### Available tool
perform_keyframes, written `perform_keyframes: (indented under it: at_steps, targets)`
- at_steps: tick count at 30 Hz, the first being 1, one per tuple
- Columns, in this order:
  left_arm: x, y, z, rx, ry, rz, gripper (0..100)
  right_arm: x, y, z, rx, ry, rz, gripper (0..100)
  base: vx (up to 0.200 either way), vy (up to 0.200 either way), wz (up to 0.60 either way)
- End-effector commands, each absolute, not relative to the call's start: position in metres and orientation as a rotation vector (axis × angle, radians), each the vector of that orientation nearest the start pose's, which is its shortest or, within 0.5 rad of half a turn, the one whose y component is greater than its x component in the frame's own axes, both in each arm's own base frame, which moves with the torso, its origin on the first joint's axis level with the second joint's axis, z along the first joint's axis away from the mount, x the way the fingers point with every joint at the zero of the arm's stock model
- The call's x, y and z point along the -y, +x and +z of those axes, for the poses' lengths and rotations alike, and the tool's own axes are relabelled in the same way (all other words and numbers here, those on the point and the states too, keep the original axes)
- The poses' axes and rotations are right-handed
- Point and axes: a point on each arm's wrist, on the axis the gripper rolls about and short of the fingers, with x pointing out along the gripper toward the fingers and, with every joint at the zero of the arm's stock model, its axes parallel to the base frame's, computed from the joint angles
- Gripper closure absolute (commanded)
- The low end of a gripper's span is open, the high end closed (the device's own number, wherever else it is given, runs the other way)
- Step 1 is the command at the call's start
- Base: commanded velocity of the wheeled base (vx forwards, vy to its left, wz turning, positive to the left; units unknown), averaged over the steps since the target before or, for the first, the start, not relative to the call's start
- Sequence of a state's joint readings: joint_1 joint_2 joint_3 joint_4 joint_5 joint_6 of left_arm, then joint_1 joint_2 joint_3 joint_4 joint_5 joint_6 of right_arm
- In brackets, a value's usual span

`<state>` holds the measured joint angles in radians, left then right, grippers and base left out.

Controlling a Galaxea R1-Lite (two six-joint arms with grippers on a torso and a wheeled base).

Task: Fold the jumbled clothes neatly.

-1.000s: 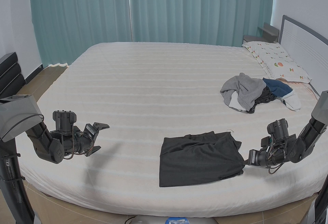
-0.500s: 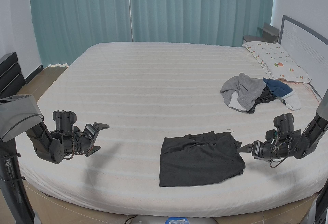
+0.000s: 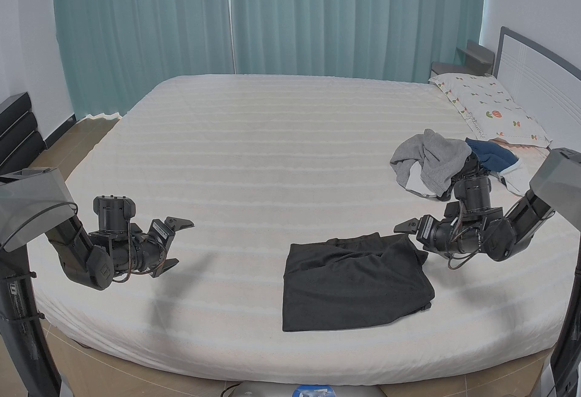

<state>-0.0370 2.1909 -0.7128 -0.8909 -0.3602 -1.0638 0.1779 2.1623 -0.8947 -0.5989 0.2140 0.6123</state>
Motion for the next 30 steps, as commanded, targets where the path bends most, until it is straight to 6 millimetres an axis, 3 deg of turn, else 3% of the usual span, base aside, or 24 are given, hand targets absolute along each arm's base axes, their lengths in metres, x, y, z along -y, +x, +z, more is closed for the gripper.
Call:
perform_keyframes:
  at_steps: [1,9,17,18,30]
  targets:
    - [0.021,0.349,0.021,-0.739,-1.114,-0.037,0,-0.085,0.380,0.013,-0.804,0.578,0.141,0,0.000,0.000,0.00]
    - [0.021,0.348,0.020,-0.742,-1.113,-0.036,0,-0.085,0.398,0.012,-0.771,0.579,0.131,0,0.000,0.000,0.00]
    - [0.021,0.349,0.020,-0.741,-1.113,-0.036,0,-0.093,0.402,0.009,-0.760,0.569,0.141,0,0.000,0.000,0.00]
    - [0.021,0.349,0.020,-0.741,-1.113,-0.036,0,-0.094,0.403,0.006,-0.758,0.567,0.130,100,0.000,0.000,0.00]
    - [0.021,0.348,0.020,-0.742,-1.113,-0.036,0,-0.084,0.409,0.010,-0.723,0.607,0.057,100,0.000,0.000,0.00]
